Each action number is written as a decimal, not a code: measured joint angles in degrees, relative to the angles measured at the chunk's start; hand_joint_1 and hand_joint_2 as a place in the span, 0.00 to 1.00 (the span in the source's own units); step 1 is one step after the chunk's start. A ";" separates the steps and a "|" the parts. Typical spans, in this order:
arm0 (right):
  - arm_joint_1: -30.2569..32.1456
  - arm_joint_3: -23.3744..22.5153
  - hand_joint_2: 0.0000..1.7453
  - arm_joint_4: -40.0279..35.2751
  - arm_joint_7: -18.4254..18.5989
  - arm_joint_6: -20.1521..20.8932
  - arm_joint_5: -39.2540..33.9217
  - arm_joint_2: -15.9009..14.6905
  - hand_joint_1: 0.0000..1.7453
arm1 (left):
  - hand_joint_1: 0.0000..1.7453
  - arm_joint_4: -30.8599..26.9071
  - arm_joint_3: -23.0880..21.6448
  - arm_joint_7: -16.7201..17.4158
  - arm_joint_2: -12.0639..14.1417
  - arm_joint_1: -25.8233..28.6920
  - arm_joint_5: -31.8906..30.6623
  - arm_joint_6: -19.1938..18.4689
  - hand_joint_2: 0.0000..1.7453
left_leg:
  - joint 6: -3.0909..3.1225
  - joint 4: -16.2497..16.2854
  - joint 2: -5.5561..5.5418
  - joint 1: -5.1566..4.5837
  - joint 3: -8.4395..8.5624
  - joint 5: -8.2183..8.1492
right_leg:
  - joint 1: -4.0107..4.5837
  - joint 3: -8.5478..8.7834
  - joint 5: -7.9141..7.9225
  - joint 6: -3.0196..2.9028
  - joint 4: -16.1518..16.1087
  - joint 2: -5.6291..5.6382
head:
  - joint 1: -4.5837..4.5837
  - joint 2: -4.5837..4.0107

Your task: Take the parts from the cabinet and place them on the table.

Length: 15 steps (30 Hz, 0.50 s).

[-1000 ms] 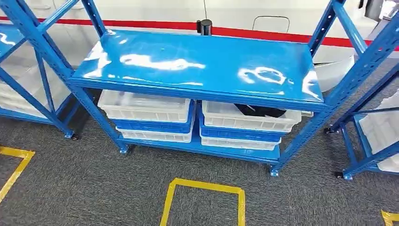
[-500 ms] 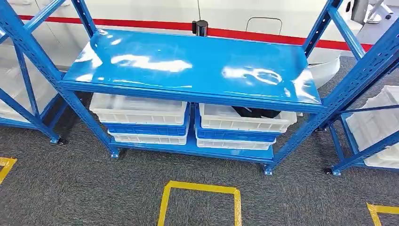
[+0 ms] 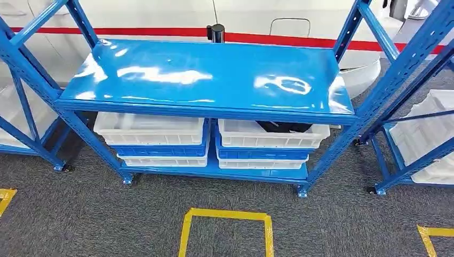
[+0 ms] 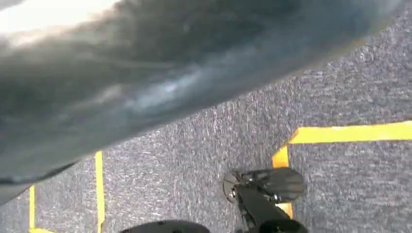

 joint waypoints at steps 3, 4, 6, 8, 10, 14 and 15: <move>-0.01 0.00 0.00 0.00 -0.61 -0.07 0.55 0.11 0.00 | 0.00 0.02 0.00 -0.81 0.04 -0.11 0.04 -0.33 0.00 | 1.22 -0.62 0.26 0.15 0.48 0.19 | 0.50 0.10 -0.07 -0.06 0.05 0.18 | -0.33 0.00; 0.00 0.00 0.00 0.02 -0.63 -0.07 0.59 0.11 0.00 | 0.00 0.02 0.00 -1.05 0.04 -0.10 0.09 -0.37 0.00 | 1.08 -0.71 0.26 0.15 0.49 0.27 | 0.54 0.08 -0.08 -0.07 0.05 0.18 | -0.31 0.00; 0.01 0.00 0.00 0.02 -0.74 -0.07 0.59 0.11 0.00 | 0.00 0.02 0.00 -1.18 0.07 -0.09 0.09 -0.83 0.00 | 0.90 -0.87 0.26 0.18 0.50 0.36 | 0.57 0.03 -0.08 -0.08 0.06 0.18 | -0.33 0.00; 0.00 0.00 0.00 0.02 -0.83 -0.07 0.63 0.09 0.00 | 0.00 0.02 0.00 -1.33 0.07 -0.09 0.11 -1.31 0.00 | 0.72 -0.93 0.26 0.19 0.47 0.40 | 0.57 -0.01 -0.09 -0.09 0.08 0.18 | -0.33 0.00; 0.00 0.00 0.00 0.02 -0.87 -0.07 0.76 0.09 0.00 | 0.00 0.02 0.00 -1.57 0.09 -0.08 0.15 -1.62 0.00 | 0.38 -0.96 0.25 0.19 0.46 0.40 | 0.57 -0.01 -0.10 -0.11 0.09 0.17 | -0.33 0.00; 0.00 0.00 0.00 0.02 -0.87 0.00 0.76 0.20 0.00 | 0.00 0.02 0.02 -2.16 0.46 -0.06 0.17 -2.42 0.00 | 1.18 -0.71 0.18 -0.26 0.27 0.27 | 0.07 0.12 0.25 0.23 -0.37 0.12 | -0.31 0.00; -0.03 0.00 0.00 0.00 -0.87 0.00 0.79 0.15 0.00 | 0.00 0.02 0.02 -2.32 0.46 -0.08 0.18 -2.58 0.00 | 1.60 -1.49 0.25 -0.24 0.49 0.40 | 0.12 0.36 0.34 0.39 -0.83 0.11 | -0.42 0.00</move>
